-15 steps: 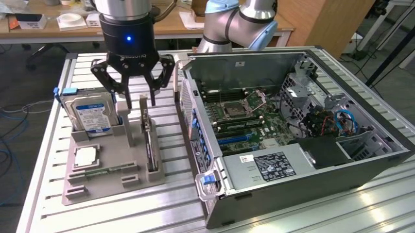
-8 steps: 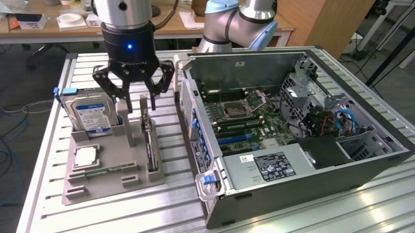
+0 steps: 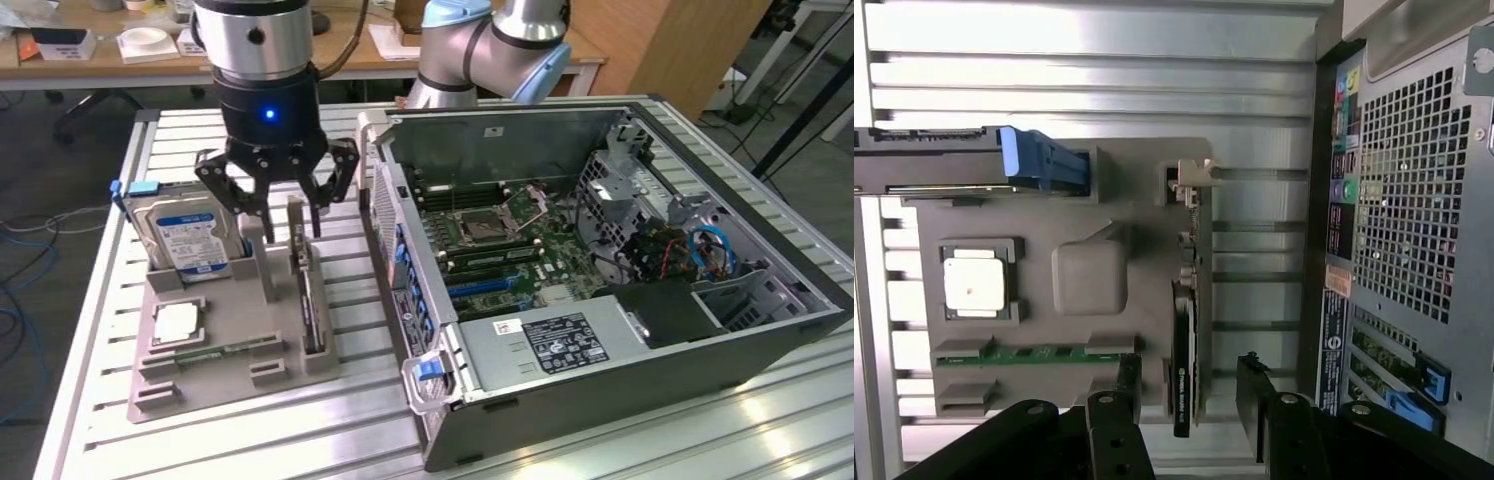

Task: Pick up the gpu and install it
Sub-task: 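Pick up the gpu and move the gpu toward the slot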

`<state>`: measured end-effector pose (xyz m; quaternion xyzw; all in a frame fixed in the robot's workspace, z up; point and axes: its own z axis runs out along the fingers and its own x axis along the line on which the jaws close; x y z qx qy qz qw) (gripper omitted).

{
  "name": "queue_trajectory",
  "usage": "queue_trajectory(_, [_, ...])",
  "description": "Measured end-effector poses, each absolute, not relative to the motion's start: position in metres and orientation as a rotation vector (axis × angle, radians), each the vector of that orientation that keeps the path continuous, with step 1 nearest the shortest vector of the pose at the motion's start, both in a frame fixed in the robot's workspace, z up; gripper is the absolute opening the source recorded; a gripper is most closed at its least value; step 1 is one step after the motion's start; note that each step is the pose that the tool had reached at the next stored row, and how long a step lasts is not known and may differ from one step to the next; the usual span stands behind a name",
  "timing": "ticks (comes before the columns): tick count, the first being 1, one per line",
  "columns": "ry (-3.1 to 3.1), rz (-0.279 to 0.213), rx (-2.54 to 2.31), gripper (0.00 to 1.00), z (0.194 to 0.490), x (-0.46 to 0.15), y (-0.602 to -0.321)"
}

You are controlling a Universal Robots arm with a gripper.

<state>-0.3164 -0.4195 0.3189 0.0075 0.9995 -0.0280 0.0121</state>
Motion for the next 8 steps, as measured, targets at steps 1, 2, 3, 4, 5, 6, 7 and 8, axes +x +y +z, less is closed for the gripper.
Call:
queue_trajectory(1, [3.116,-0.087,0.023,0.51,0.317,-0.316,-0.42])
queue_trajectory(2, [3.116,-0.087,0.023,0.51,0.315,-0.316,-0.42])
queue_trajectory(3, [3.116,-0.087,0.023,0.51,0.313,-0.316,-0.42])
queue_trajectory(4, [3.116,-0.087,0.023,0.51,0.312,-0.316,-0.42])
queue_trajectory(5, [3.116,-0.087,0.023,0.51,0.31,-0.316,-0.42])
queue_trajectory(6, [3.116,-0.087,0.023,0.51,0.308,-0.316,-0.42])
queue_trajectory(7, [3.116,-0.087,0.023,0.51,0.306,-0.316,-0.42])
queue_trajectory(8, [3.116,-0.087,0.023,0.51,0.304,-0.316,-0.421])
